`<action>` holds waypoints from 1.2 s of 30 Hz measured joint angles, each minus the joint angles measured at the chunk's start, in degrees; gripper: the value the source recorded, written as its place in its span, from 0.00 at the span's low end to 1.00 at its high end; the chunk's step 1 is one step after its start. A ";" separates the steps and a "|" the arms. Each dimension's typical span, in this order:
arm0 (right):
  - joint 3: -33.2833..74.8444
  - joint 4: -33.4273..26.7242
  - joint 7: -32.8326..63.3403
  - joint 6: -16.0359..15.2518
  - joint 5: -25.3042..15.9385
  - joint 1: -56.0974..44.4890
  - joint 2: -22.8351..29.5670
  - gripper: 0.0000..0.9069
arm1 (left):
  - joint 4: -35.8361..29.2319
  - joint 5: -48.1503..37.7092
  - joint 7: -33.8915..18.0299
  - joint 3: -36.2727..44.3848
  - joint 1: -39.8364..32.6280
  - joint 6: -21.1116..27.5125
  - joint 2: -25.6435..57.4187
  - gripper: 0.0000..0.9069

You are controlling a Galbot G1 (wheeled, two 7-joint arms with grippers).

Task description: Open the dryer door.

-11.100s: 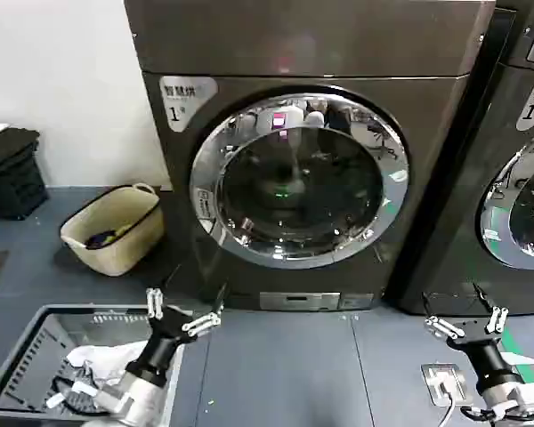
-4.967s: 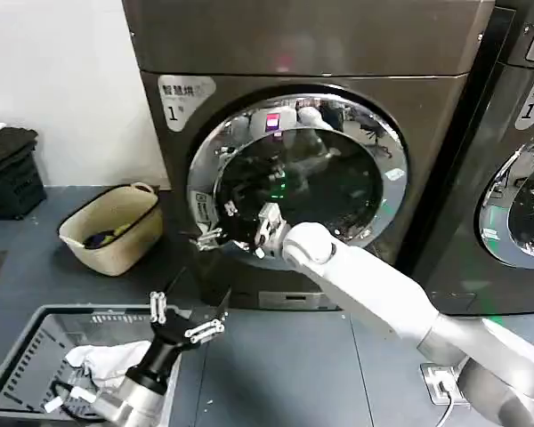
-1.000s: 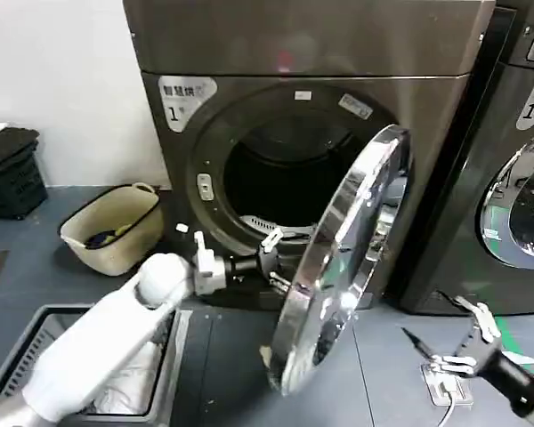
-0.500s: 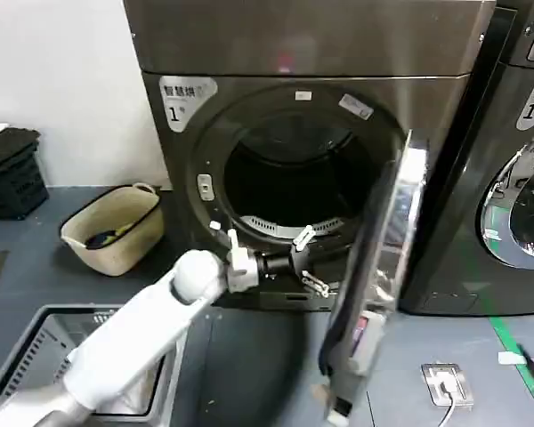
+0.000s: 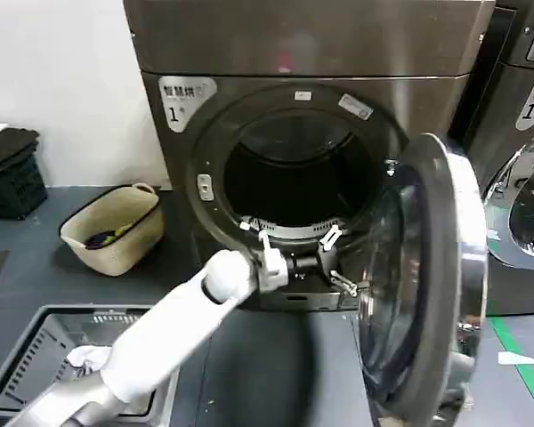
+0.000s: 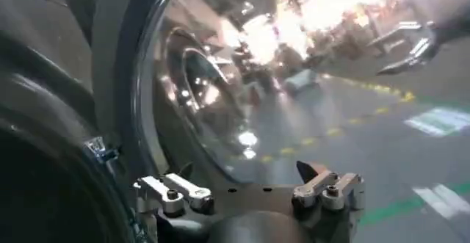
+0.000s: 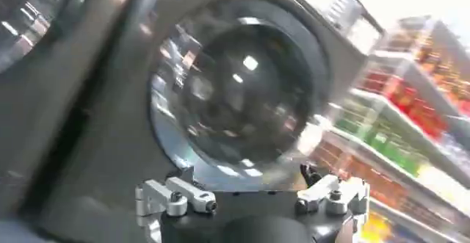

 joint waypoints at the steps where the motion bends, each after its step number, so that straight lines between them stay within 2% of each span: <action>1: 0.18 -0.12 1.45 -0.89 -0.01 0.19 0.69 1.00 | 0.49 0.07 -0.09 0.08 -0.16 -0.09 -0.62 1.00; 9: 3.12 -1.26 12.40 -9.77 -0.43 1.96 5.78 1.00 | 4.04 0.68 -1.51 1.25 -1.28 -0.61 -5.64 1.00; 18: 7.48 -2.75 20.13 -16.56 -2.01 4.77 10.20 1.00 | 7.15 2.13 -3.36 2.35 -2.34 -0.59 -9.70 1.00; 28: 10.83 -2.95 25.41 -19.52 -4.25 6.17 10.16 1.00 | 9.82 5.98 -7.69 3.71 -2.72 -2.49 -13.42 1.00; 36: 13.63 -3.34 27.70 -21.95 -5.89 7.00 10.15 1.00 | 12.14 10.49 -13.36 5.65 -3.24 -3.20 -16.34 1.00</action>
